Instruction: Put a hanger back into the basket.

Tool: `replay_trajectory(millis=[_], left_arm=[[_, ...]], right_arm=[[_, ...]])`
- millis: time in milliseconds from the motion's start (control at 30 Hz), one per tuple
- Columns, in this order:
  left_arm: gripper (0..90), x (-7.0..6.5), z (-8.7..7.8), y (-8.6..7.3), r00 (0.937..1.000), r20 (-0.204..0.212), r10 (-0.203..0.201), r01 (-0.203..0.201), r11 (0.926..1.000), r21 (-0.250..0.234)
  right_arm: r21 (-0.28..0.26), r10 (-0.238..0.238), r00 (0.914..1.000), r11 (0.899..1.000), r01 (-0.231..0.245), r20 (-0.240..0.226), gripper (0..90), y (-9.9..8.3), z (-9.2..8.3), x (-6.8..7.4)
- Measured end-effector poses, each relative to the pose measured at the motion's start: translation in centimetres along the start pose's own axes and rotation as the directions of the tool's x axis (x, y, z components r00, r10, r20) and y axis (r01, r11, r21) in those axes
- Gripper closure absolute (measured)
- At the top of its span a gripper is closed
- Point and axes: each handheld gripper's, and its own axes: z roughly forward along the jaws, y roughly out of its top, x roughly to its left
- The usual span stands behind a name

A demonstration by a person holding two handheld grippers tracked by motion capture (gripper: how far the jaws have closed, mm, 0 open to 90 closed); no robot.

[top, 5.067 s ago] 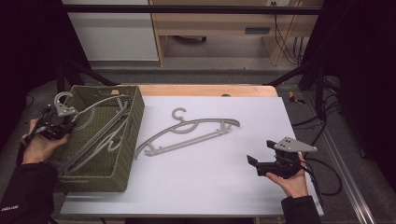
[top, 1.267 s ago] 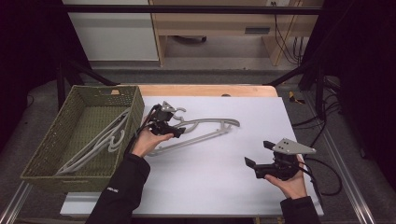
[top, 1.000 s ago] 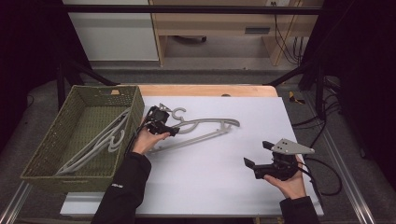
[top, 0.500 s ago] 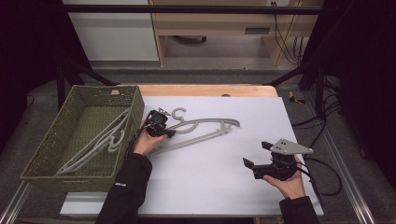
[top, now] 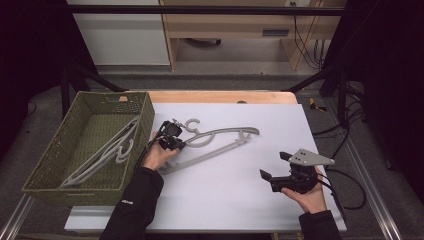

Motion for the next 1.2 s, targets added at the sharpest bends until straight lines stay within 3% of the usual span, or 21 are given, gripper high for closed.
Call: replay_trajectory(millis=[233, 367, 567, 833, 1000, 1033, 1200], left_arm=[[79.5, -1.2, -0.7, -0.5, 0.9983, 0.051, 0.028, -0.030, 0.9989, 0.038], [81.1, -2.2, -1.1, -1.1, 0.9963, 0.072, 0.047, -0.049, 0.9984, 0.029], [81.1, -3.2, -1.7, -2.1, 0.9937, 0.110, 0.024, -0.026, 0.9995, 0.018], [79.8, -3.7, -2.1, -2.6, 0.9944, 0.105, 0.016, -0.016, 0.9999, 0.001], [63.5, -3.3, -3.6, -2.0, 0.9934, 0.115, -0.007, 0.015, 0.9976, -0.068], [57.7, -3.1, -4.3, -1.2, 0.9946, 0.103, -0.002, 0.011, 0.9960, -0.089], [45.8, -3.1, -4.7, 0.2, 0.9923, 0.118, 0.038, -0.024, 0.9933, -0.113]], right_arm=[[-0.003, -0.001, 1.0000, 1.000, 0.001, -0.001, 9.1, 0.0, -0.1, 0.0], [-0.007, -0.003, 1.0000, 1.000, 0.003, 0.000, 9.2, 0.1, -0.2, 0.0], [-0.004, -0.002, 1.0000, 1.000, 0.002, -0.001, 9.3, 0.1, -0.2, 0.0], [0.000, -0.001, 1.0000, 1.000, 0.001, -0.005, 9.3, 0.1, -0.1, 0.1], [-0.002, -0.001, 1.0000, 1.000, 0.001, -0.002, 9.2, 0.1, -0.2, 0.0], [0.001, 0.000, 1.0000, 1.000, 0.000, -0.005, 9.2, 0.1, -0.2, 0.0], [0.001, -0.002, 1.0000, 1.000, 0.002, -0.005, 9.1, 0.1, -0.2, 0.0]])
